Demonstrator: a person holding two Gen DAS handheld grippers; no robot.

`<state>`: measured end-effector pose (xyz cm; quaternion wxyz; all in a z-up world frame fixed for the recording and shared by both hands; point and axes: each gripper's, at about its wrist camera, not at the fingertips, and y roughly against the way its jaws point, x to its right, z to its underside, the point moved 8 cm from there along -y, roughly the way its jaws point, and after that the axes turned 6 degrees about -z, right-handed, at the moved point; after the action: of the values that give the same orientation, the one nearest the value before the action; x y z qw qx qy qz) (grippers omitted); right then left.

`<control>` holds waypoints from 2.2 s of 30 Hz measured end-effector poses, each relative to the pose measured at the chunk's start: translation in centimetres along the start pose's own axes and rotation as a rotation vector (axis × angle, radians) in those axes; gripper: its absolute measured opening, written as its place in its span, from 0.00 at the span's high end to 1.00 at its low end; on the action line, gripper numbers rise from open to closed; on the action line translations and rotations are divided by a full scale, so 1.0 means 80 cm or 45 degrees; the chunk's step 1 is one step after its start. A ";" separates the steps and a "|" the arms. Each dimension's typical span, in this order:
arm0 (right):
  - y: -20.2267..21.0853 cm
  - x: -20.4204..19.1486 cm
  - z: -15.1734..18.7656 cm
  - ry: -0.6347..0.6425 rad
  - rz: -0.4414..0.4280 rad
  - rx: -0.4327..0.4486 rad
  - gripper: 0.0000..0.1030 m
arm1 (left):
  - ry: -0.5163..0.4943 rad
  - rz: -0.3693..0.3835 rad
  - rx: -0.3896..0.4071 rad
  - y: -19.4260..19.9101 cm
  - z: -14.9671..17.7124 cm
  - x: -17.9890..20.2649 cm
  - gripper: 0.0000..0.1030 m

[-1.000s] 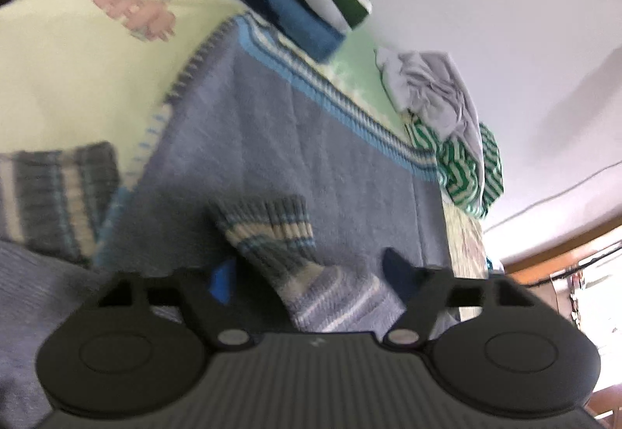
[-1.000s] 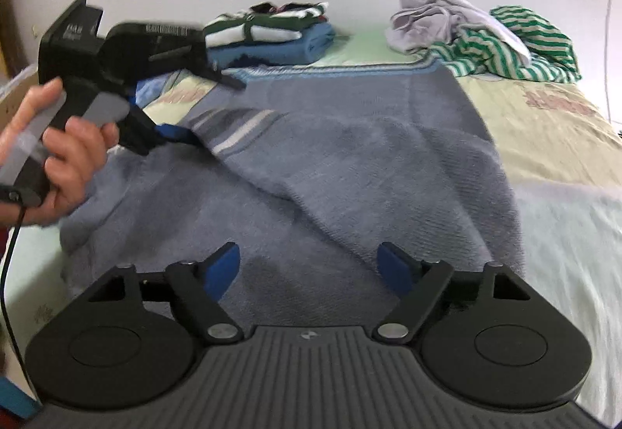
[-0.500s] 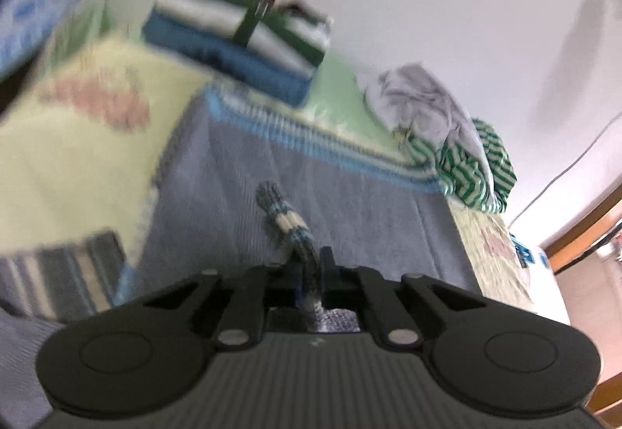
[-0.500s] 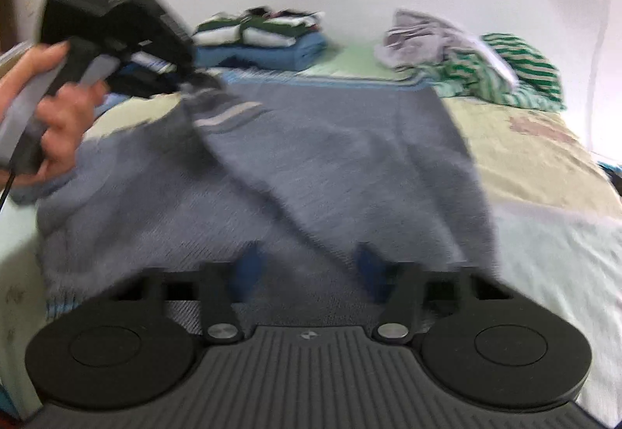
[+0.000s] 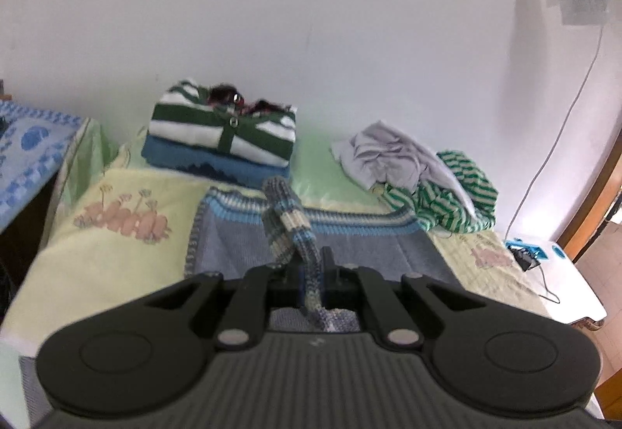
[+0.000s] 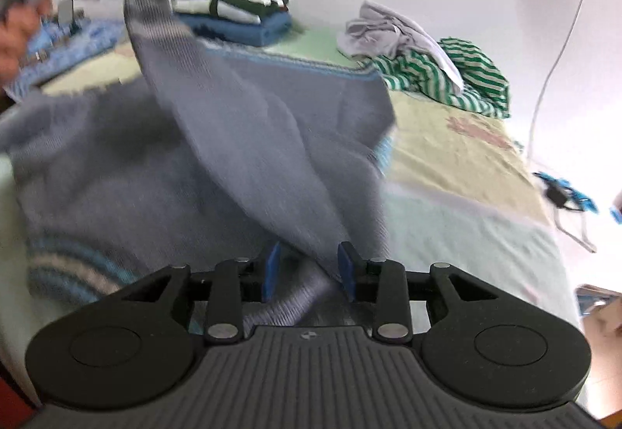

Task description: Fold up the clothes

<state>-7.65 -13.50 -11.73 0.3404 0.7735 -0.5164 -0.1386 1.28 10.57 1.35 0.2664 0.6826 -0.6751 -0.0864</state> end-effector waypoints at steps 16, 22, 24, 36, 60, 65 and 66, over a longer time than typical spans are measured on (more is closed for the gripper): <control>0.002 0.046 0.013 -0.026 0.239 0.025 0.60 | 0.006 -0.091 0.080 0.050 -0.023 0.004 0.99; 0.026 0.069 0.009 -0.235 -0.062 0.102 0.62 | 0.019 -0.159 0.108 0.066 -0.025 0.018 0.99; 0.029 0.057 0.011 -0.131 -0.148 0.080 0.62 | 0.006 -0.185 0.128 0.071 -0.029 0.026 0.99; 0.013 0.058 0.022 -0.289 -0.306 0.059 0.91 | 0.002 -0.253 0.223 0.098 -0.049 0.057 0.99; 0.049 0.020 0.020 0.325 -0.249 0.023 0.65 | 0.056 -0.338 0.093 0.107 0.007 0.008 0.99; 0.023 0.019 0.030 0.245 -0.385 -0.218 0.84 | 0.005 -0.340 0.101 0.115 0.006 0.011 0.99; 0.025 0.023 0.022 0.212 -0.433 -0.234 0.84 | -0.002 -0.337 0.092 0.116 0.009 0.010 0.99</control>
<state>-9.30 -16.31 -11.42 0.4228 0.8239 -0.3336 -0.1762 -7.12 10.12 5.37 0.2273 0.7749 -0.5819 -0.0969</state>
